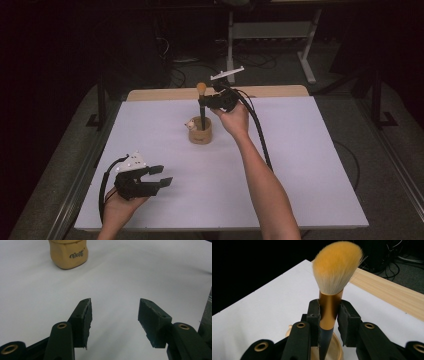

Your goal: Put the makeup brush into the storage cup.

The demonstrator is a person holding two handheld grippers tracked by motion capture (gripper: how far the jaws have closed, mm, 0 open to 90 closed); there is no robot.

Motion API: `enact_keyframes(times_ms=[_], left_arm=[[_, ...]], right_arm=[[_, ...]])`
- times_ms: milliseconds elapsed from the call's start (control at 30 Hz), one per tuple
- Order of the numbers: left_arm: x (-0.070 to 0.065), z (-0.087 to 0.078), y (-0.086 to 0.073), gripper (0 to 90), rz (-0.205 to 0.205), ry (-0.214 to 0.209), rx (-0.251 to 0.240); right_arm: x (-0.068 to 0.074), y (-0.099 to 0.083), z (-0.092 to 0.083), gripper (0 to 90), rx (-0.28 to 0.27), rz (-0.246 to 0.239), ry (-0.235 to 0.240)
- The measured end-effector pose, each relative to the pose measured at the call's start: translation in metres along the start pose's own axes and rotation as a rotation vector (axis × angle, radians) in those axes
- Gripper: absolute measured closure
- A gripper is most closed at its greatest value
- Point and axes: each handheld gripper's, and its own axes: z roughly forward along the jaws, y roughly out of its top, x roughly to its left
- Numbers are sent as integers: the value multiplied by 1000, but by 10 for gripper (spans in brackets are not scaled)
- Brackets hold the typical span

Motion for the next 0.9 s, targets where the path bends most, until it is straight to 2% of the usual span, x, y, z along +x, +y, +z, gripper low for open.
enact_keyframes(times_ms=[400,633,900], left_arm=[[1,0,0,442,3,1,1],[-1,0,0,442,-9,-1,0],[0,1,0,441,4,0,-1]], right_arm=[[-1,-9,3,716,2,13,5],[-3,-16,7,715,11,21,9],[-3,-23,13,715,18,26,15]])
